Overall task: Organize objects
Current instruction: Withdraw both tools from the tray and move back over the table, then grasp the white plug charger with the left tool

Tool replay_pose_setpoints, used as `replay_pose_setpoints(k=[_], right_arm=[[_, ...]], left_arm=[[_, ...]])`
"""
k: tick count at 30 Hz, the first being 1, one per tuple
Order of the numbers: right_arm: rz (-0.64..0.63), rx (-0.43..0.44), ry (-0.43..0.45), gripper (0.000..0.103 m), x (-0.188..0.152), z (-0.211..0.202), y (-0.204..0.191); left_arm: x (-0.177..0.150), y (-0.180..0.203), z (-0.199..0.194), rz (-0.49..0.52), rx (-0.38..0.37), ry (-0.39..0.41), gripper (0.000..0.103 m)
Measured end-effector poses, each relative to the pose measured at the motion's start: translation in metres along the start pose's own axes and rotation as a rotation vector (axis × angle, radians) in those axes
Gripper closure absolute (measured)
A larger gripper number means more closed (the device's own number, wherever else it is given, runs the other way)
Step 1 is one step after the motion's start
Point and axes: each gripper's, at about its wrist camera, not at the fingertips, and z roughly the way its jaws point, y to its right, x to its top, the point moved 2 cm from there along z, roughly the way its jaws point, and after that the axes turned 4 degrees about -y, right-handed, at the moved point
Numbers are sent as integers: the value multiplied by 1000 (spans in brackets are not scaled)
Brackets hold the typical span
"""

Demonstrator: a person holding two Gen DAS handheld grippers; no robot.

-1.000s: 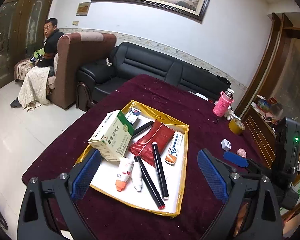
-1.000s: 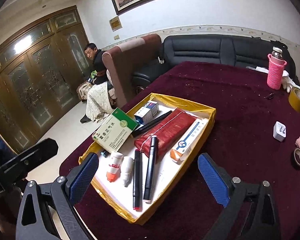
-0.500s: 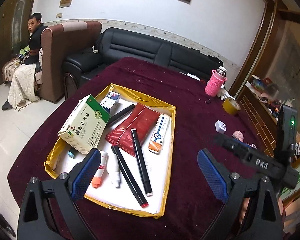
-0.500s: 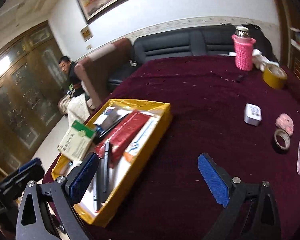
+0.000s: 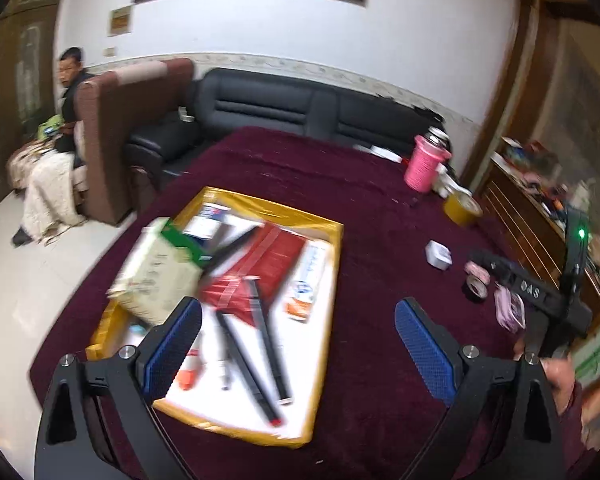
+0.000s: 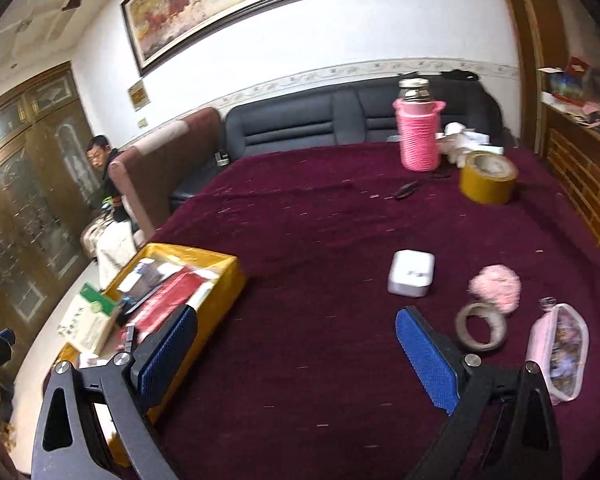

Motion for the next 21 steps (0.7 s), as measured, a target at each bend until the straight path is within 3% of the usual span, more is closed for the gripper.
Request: replay_pose_setpoints(k=[4,8,12,16,21], right_arm=[[20,-64,80,1,8,-7,43],[116,-105,85,1,16,-3,93],[247,-83,77,2,12,-5,135],[302,-103,92,2,9,-6,152],[361,-116,70,2,6,4,164]], left_arm=[[-1,33,34,40,-85,-77,6],[-2,66,66,75,-171,-173,6],[11,110,92,195,-161,-174,6],[34,159,139,306,-169,-162,6],[58,206,223,316,-182,-179,6]])
